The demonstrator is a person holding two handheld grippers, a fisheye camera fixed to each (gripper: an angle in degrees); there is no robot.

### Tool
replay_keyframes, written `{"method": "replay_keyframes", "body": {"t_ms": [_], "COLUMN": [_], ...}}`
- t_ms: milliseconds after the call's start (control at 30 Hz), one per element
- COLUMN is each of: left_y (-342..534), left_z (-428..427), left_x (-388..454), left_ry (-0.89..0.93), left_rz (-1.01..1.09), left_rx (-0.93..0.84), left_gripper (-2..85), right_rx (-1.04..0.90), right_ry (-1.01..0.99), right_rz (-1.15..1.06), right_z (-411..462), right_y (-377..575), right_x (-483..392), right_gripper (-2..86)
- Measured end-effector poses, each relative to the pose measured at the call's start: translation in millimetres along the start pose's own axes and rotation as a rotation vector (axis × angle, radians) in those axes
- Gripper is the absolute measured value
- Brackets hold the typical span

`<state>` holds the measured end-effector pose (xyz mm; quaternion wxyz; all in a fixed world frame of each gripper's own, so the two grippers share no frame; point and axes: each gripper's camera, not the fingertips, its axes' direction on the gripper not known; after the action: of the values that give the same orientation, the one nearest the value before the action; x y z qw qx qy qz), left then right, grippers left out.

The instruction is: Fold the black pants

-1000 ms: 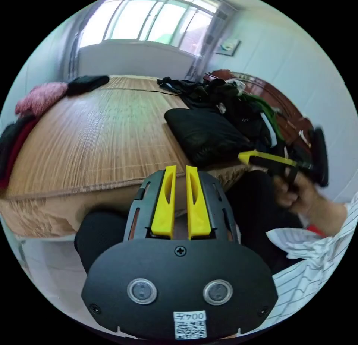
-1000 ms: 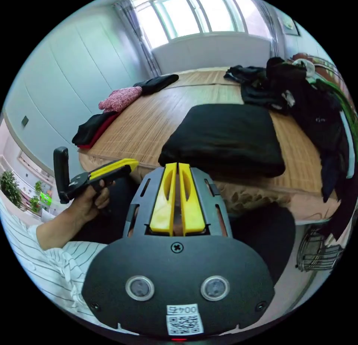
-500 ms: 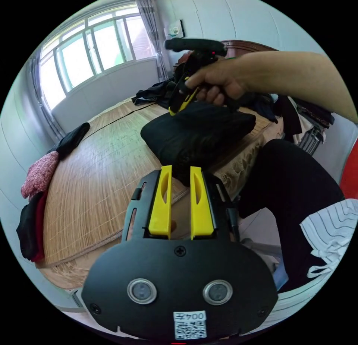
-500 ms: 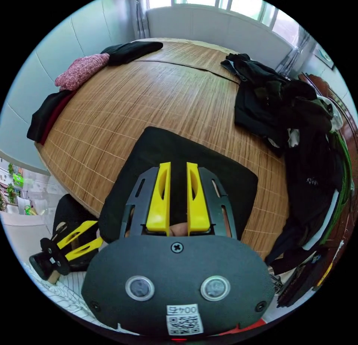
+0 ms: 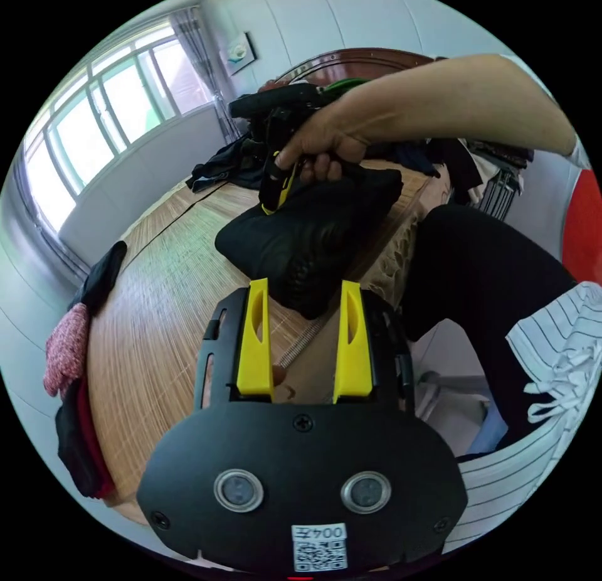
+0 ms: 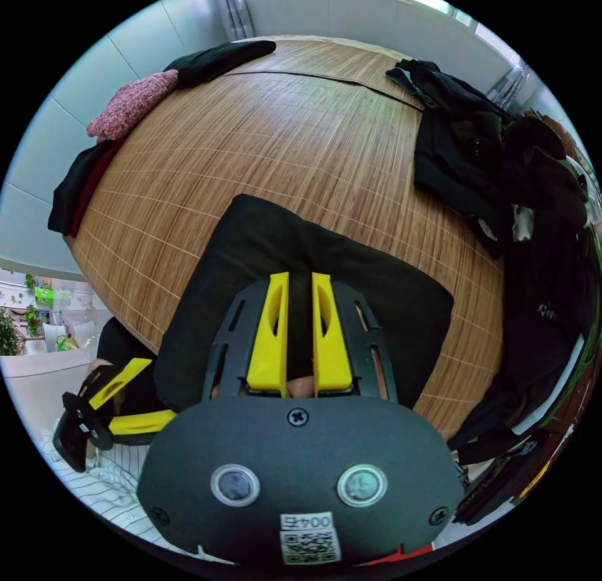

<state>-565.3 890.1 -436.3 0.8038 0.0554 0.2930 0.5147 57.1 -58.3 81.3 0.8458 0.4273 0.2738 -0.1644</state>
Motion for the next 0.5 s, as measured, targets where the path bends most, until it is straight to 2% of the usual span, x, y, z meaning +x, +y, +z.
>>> {"method": "replay_keyframes", "body": {"t_ms": [167, 300, 400, 500], "left_y": [-34, -38, -36, -54], "left_z": [27, 23, 40, 34], "left_x": [32, 30, 63, 41], "left_ry": [-0.121, -0.008, -0.062, -0.048], "left_rz": [0.057, -0.074, -0.006, -0.071], "left_rx": [-0.029, 0.001, -0.021, 0.023], "left_gripper": [7.9, 4.2, 3.6, 4.0], "right_rx": [-0.016, -0.012, -0.003, 0.023], "right_ry": [0.014, 0.001, -0.017, 0.003], "right_rz": [-0.008, 0.015, 0.028, 0.017], "right_z": [-1, -1, -2, -6], "right_y": [-5, -5, -2, 5], "right_x": [13, 29, 42, 51], "right_gripper": [6.7, 6.4, 6.3, 6.3]}}
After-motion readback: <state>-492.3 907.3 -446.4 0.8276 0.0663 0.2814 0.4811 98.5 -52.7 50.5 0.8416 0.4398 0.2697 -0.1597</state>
